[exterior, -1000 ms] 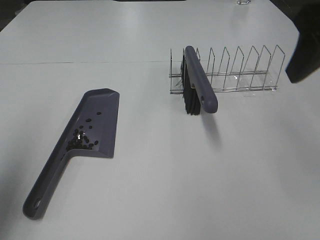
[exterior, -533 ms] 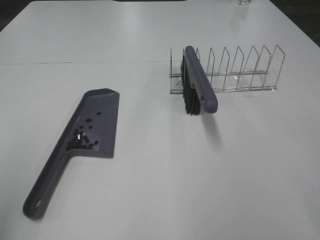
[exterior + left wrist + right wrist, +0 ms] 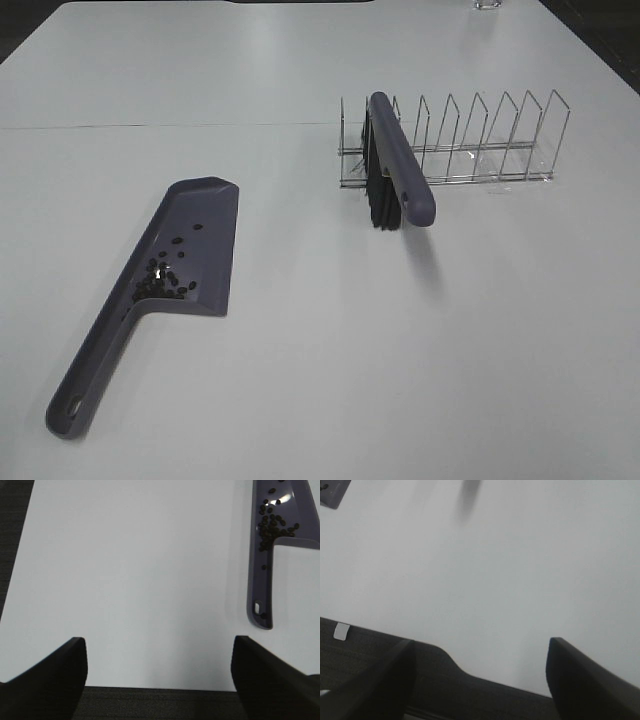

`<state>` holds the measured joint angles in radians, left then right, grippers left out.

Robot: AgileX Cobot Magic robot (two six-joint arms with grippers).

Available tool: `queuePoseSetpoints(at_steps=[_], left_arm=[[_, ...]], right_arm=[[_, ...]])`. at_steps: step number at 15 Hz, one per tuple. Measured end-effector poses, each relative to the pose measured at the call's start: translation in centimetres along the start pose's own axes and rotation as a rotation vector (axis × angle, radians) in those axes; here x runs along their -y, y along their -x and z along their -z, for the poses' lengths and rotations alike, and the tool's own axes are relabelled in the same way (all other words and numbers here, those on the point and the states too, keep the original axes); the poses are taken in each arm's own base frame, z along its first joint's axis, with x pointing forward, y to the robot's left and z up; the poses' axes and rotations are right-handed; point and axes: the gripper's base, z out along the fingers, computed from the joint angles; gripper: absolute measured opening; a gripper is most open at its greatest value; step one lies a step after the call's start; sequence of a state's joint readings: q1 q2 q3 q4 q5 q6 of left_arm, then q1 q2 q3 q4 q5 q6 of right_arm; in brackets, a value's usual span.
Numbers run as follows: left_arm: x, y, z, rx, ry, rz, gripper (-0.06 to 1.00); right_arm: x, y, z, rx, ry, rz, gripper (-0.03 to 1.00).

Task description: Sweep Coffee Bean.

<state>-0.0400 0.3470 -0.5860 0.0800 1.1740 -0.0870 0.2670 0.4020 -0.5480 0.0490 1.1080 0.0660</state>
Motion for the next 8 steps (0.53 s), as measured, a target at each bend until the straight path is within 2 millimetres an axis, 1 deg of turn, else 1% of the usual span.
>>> queuePoseSetpoints(at_steps=[2,4,5,6,7,8], left_arm=[[-0.3,-1.4,0.7,0.079,0.008,0.029,0.73],[-0.4,-2.2,1.6,0.148,0.003,0.040,0.73],[-0.5,-3.4,2.6,0.246,-0.004,0.052,0.73],[-0.6,-3.9,3.1,0.287,-0.008,0.055,0.73],[-0.6,-4.3,3.3,0.314,-0.012,0.061,0.73],[-0.5,-4.4,3.4,0.322,-0.021,0.064,0.73]], right_arm=[[0.2,-1.8,0.2,0.075,0.006,0.006,0.63],[0.2,-2.6,0.8,0.150,0.012,0.011,0.63],[0.2,-3.5,2.1,0.279,0.019,0.038,0.63],[0.3,-4.1,2.5,0.325,0.016,0.048,0.63],[0.5,-4.6,2.7,0.351,0.003,0.060,0.63],[0.7,-5.1,2.5,0.339,-0.017,0.067,0.63]])
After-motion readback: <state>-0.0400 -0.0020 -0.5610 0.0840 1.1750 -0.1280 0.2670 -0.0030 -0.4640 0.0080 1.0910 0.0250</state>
